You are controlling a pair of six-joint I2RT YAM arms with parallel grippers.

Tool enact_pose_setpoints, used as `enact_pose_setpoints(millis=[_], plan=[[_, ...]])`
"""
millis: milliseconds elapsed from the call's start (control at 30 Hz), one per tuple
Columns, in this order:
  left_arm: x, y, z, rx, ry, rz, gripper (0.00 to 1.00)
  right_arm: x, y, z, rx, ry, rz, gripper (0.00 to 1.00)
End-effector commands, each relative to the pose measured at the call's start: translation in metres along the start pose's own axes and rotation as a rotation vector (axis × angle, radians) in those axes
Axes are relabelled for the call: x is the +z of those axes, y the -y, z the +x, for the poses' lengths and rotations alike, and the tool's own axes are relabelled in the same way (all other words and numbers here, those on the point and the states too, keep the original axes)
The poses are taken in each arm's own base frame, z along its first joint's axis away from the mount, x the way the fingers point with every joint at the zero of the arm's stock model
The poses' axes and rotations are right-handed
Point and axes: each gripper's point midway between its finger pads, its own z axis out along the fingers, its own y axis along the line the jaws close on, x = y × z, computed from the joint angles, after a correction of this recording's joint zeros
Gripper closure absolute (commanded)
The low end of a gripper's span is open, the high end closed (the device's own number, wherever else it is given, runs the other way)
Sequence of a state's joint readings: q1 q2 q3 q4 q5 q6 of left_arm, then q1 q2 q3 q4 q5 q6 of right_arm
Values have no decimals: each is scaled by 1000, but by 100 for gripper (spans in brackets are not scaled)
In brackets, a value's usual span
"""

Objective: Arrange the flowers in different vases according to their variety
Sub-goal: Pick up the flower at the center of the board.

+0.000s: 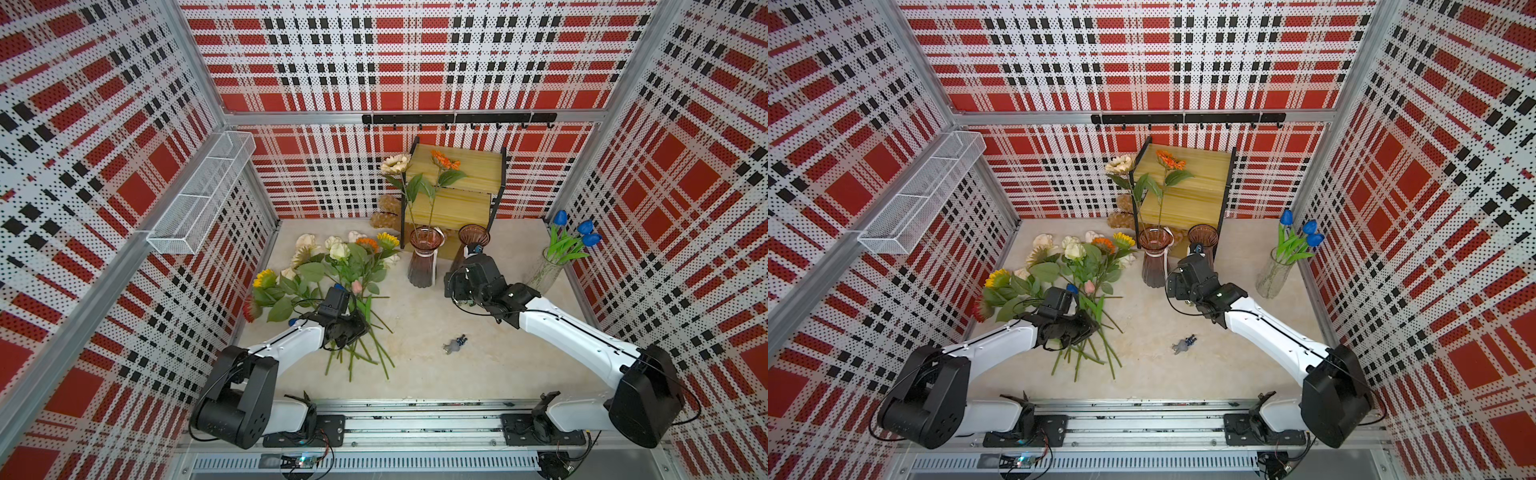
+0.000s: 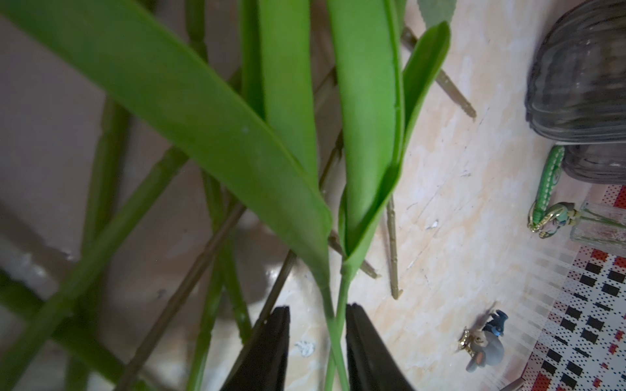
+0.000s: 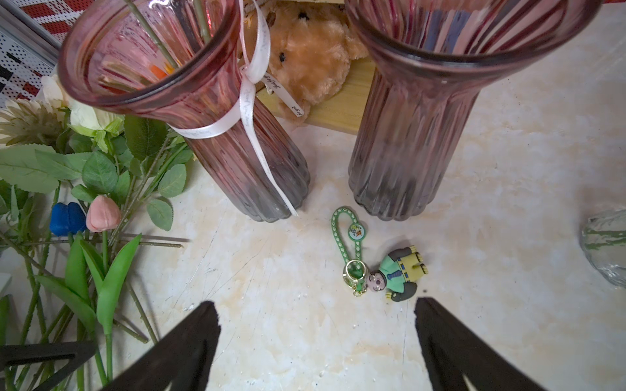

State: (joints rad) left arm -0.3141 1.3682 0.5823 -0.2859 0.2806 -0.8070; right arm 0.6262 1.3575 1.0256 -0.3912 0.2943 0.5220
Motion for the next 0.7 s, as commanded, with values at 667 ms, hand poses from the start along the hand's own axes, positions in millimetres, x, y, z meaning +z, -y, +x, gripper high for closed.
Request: enact_pose_setpoints(millis=[667], plan=[[6, 8, -3, 33, 7, -36, 85, -4, -3, -9, 9, 18, -5, 4]])
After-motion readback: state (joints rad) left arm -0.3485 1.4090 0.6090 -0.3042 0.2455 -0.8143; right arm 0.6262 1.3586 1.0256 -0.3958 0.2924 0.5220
